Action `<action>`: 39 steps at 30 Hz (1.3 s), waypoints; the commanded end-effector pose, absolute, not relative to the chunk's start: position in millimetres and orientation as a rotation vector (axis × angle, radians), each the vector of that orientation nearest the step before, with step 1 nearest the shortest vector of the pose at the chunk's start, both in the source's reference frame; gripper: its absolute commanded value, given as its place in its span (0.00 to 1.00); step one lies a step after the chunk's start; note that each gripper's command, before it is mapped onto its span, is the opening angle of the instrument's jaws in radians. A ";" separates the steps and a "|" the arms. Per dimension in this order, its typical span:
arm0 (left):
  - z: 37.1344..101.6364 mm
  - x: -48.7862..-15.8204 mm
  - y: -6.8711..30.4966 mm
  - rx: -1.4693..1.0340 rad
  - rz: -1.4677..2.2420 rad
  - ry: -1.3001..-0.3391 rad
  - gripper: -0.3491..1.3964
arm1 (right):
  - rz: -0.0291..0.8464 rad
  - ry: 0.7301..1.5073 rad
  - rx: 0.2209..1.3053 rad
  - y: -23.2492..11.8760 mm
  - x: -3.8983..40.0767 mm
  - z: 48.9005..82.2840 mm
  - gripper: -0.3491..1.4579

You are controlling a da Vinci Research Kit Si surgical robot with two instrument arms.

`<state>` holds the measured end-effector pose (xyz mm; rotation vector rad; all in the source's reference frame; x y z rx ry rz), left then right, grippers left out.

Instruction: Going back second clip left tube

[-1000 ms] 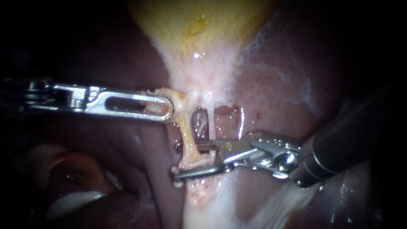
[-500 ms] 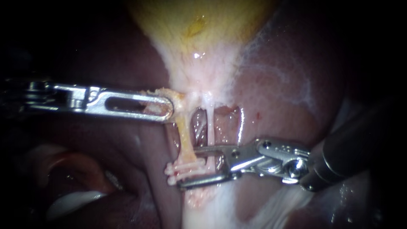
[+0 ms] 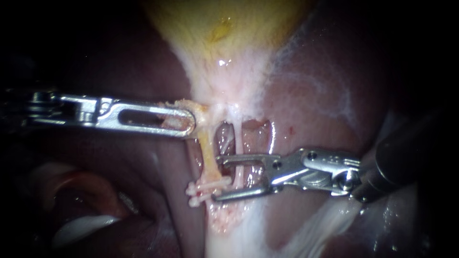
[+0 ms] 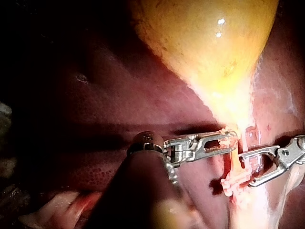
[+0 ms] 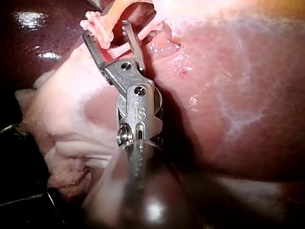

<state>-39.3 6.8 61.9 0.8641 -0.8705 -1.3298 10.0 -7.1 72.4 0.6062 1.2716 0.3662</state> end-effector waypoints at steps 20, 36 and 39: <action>62.4 -39.3 6.9 0.863 -1.329 -0.871 0.00 | 0.308 1.291 0.495 -1.1 0.5 65.8 0.47; 67.4 -42.0 6.7 0.843 -1.322 -0.871 0.00 | 0.291 1.295 0.486 -1.2 0.2 65.4 0.47; 67.9 -42.4 6.7 0.843 -1.320 -0.868 0.00 | 0.289 1.296 0.489 -1.3 0.2 65.3 0.47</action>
